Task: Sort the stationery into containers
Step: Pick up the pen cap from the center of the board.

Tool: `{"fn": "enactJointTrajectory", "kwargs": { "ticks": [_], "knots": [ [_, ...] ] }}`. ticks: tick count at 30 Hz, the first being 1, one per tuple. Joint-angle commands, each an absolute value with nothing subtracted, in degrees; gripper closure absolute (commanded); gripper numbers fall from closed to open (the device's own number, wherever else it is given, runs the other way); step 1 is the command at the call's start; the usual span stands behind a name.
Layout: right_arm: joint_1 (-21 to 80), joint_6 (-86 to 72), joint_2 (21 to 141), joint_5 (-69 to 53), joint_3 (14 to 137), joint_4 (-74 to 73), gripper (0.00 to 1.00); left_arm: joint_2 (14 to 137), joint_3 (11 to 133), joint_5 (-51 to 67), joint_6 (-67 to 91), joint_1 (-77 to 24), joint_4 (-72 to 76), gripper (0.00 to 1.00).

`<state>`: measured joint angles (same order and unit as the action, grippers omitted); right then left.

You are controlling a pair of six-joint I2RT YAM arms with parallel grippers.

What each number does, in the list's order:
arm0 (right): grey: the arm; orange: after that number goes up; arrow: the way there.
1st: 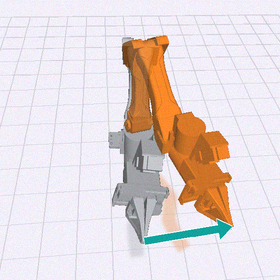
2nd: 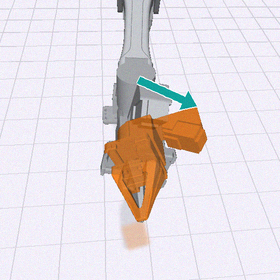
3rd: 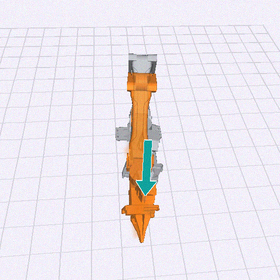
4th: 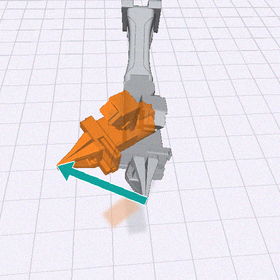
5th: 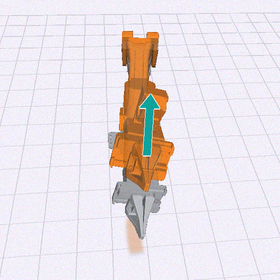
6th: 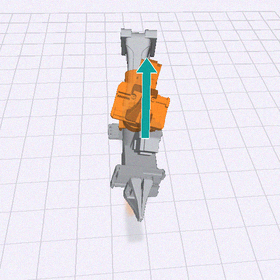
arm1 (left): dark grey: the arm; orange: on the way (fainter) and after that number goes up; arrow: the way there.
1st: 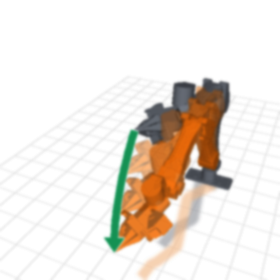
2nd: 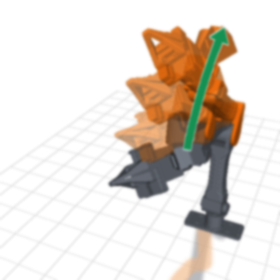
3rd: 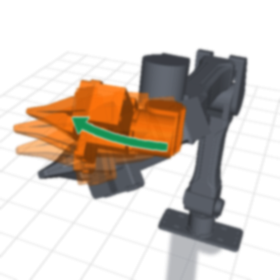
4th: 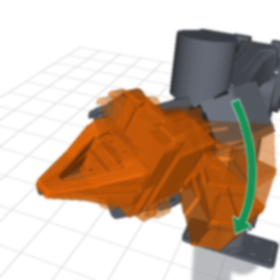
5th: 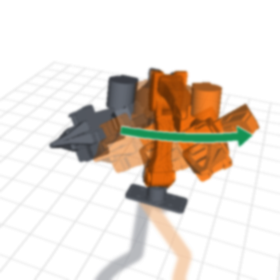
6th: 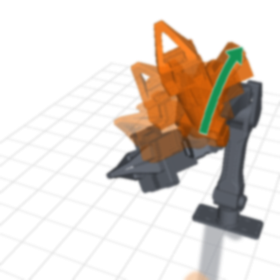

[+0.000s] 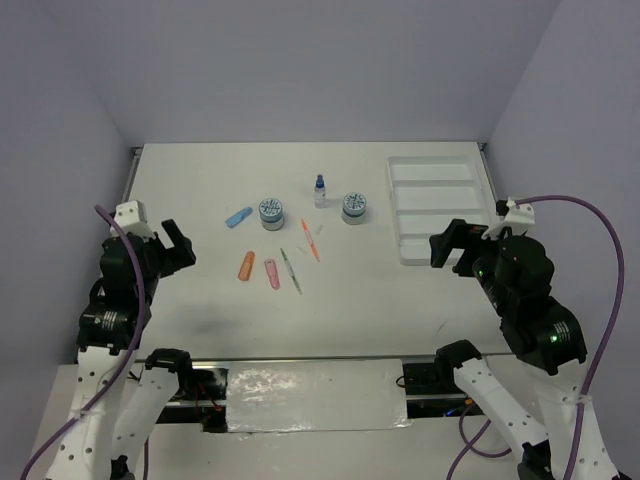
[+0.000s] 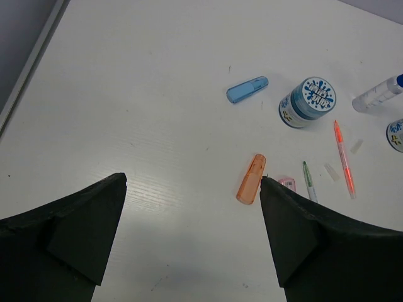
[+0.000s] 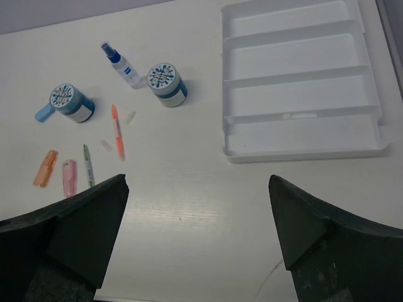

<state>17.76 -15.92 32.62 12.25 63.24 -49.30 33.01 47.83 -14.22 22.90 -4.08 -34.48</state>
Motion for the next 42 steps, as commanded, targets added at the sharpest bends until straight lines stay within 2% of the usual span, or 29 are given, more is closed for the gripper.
{"fn": "enactJointTrajectory", "kwargs": {
  "ticks": [1, 6, 11, 13, 15, 19, 20, 22, 26, 27, 28, 37, 42],
  "knots": [
    [18.02, -16.35, 33.49, 13.18, 65.30, -49.04, 0.00, 34.01, 47.64, -13.98, 23.55, -4.39, -32.52, 0.01],
    [18.02, -14.68, 34.80, 3.62, 64.34, -46.59, 0.00, 35.33, 47.37, -12.05, 23.03, -4.48, -31.99, 0.01],
    [19.24, -17.22, 41.46, -4.30, 62.41, -42.02, 0.00, 36.21, 47.37, -11.69, 22.94, -4.48, -31.91, 0.01],
    [25.00, -19.15, 44.54, -2.04, 62.49, -40.53, 0.00, 36.56, 47.37, -11.60, 22.94, -4.48, -31.82, 0.01],
    [33.17, -20.47, 49.73, 5.51, 62.84, -38.69, 0.00, 37.26, 47.46, -11.51, 22.85, -4.48, -31.99, 0.01],
    [39.53, -23.37, 58.61, 10.81, 63.28, -33.06, 0.01, 37.62, 47.37, -11.43, 22.94, -4.57, -31.99, 0.01],
    [39.99, -23.47, 62.54, 11.25, 63.72, -32.18, 0.02, 37.62, 47.29, -11.34, 22.94, -4.57, -31.91, 0.01],
    [41.56, -23.12, 66.78, 11.77, 65.55, -31.12, 0.11, 37.62, 47.28, -11.34, 23.03, -4.92, -31.90, 0.01],
    [43.33, -22.06, 77.84, 12.92, 68.64, -29.53, 0.36, 38.41, 47.28, -11.16, 22.94, -5.89, -31.90, 0.01],
    [43.68, -21.80, 79.52, 13.70, 69.43, -29.44, 0.45, 38.50, 47.29, -11.08, 22.94, -6.15, -31.90, 0.01],
    [43.86, -21.54, 81.02, 14.06, 71.09, -29.53, 0.47, 38.58, 47.29, -11.07, 22.85, -6.07, -31.99, 0.01],
    [44.65, -20.30, 97.45, 15.47, 78.83, -29.45, 0.52, 38.32, 47.28, -11.25, 22.94, -6.42, -31.90, 0.01],
    [44.30, -25.64, 102.82, 22.31, 83.83, -29.70, 0.55, 38.32, 47.20, -11.25, 22.94, -6.85, -31.90, 0.01]
  ]
}}
